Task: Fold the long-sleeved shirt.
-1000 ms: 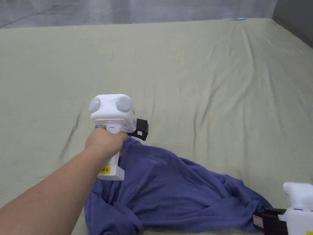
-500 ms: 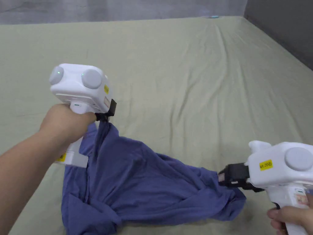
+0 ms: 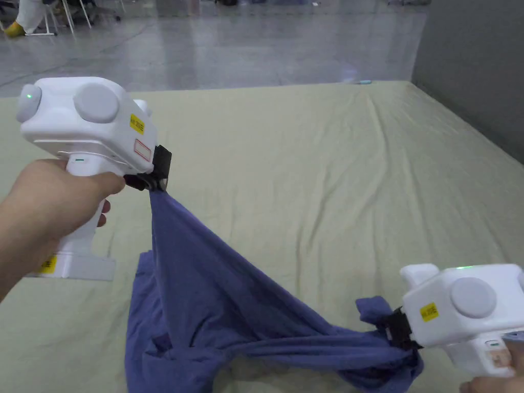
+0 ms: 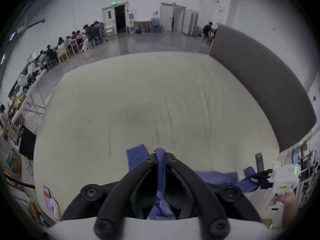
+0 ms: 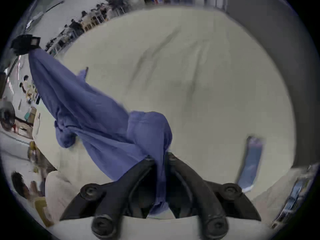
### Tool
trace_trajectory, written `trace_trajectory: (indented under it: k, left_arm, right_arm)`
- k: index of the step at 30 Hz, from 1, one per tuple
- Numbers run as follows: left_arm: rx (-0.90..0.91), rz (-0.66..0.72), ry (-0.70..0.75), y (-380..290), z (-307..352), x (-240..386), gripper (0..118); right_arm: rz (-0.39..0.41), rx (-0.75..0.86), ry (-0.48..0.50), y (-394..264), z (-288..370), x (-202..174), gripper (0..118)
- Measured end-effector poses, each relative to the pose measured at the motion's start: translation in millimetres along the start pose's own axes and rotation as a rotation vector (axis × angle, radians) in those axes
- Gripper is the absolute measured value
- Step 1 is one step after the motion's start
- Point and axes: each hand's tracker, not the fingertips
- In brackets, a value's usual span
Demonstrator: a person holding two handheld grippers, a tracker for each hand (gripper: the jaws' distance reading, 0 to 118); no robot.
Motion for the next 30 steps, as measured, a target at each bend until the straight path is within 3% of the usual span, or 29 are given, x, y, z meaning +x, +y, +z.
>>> trace_trajectory:
  k: [6,12,17,22,30]
  left_arm:
    - [0.242,0.08,0.042,76,89,-42,0]
    - [0.463,0.132,0.052,154,173,-55,0]
    - [0.56,0.177,0.128,206,223,-64,0]
    - [0.627,0.336,0.034,232,239,-78,0]
    - [0.627,0.338,0.037,245,228,-60,0]
  right_arm:
    - [0.091,0.282,-0.135,128,146,11,3]
    - [0.164,0.532,-0.345,255,266,-8,3]
    - [0.144,0.647,-0.482,335,334,-15,3]
    - [0.057,0.704,-0.463,378,374,-15,3]
    - [0.021,0.751,-0.444,402,393,-8,3]
